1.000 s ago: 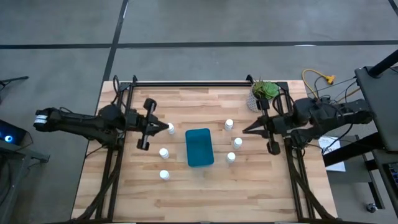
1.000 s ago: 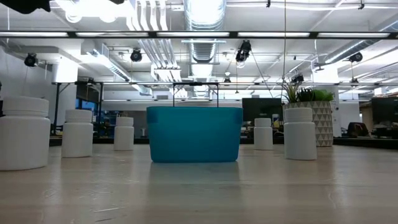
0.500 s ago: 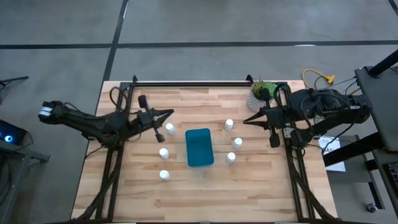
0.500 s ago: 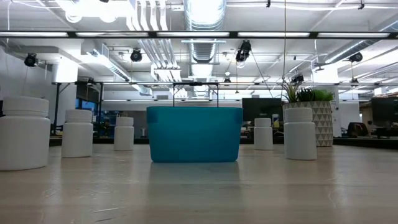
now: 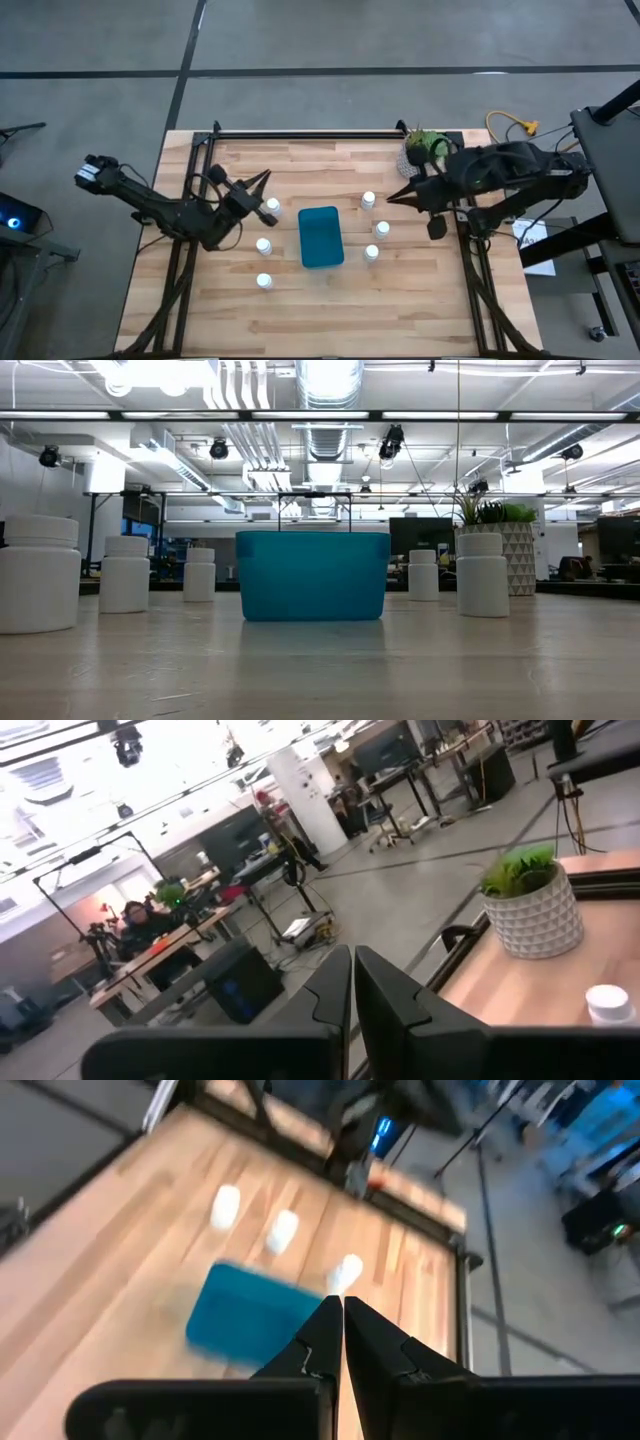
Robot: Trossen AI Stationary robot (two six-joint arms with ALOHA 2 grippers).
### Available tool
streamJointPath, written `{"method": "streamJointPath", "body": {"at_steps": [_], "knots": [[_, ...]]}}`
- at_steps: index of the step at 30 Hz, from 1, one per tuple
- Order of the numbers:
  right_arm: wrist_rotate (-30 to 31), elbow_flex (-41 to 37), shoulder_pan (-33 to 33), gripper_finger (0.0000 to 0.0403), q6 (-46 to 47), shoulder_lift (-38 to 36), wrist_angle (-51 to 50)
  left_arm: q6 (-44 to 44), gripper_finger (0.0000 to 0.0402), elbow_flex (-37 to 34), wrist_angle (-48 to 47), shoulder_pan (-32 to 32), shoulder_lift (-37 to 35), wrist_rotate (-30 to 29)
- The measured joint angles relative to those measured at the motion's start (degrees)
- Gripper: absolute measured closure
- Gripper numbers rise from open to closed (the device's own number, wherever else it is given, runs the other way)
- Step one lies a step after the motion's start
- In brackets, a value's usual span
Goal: Pick and place pill bottles into a basket
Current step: Put the white pill bottle into the blue bin
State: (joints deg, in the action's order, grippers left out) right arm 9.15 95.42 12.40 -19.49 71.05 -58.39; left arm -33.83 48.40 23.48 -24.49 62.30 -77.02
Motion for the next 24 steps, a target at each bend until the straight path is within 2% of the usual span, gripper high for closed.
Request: {"method": "streamJointPath", "body": {"at_steps": [8,15,19,24], "knots": [[-0.1,2.9,0.0,0.0394,-0.3,7.7,-11.8,0.4,0.0400,-1.4,0.1,0.0,-0.5,0.0],[-0.2,2.8,0.0,0.0392,-0.7,12.4,-14.0,0.4,0.0400,-1.8,0.0,0.0,-0.6,0.0],[-0.2,2.8,0.0,0.0373,-0.3,14.4,-16.0,0.4,0.0400,-1.8,0.0,0.0,-0.6,0.0],[-3.0,2.8,0.0,0.0327,0.6,17.1,-17.1,0.4,0.0400,-1.8,0.0,0.0,-0.6,0.0]]}}
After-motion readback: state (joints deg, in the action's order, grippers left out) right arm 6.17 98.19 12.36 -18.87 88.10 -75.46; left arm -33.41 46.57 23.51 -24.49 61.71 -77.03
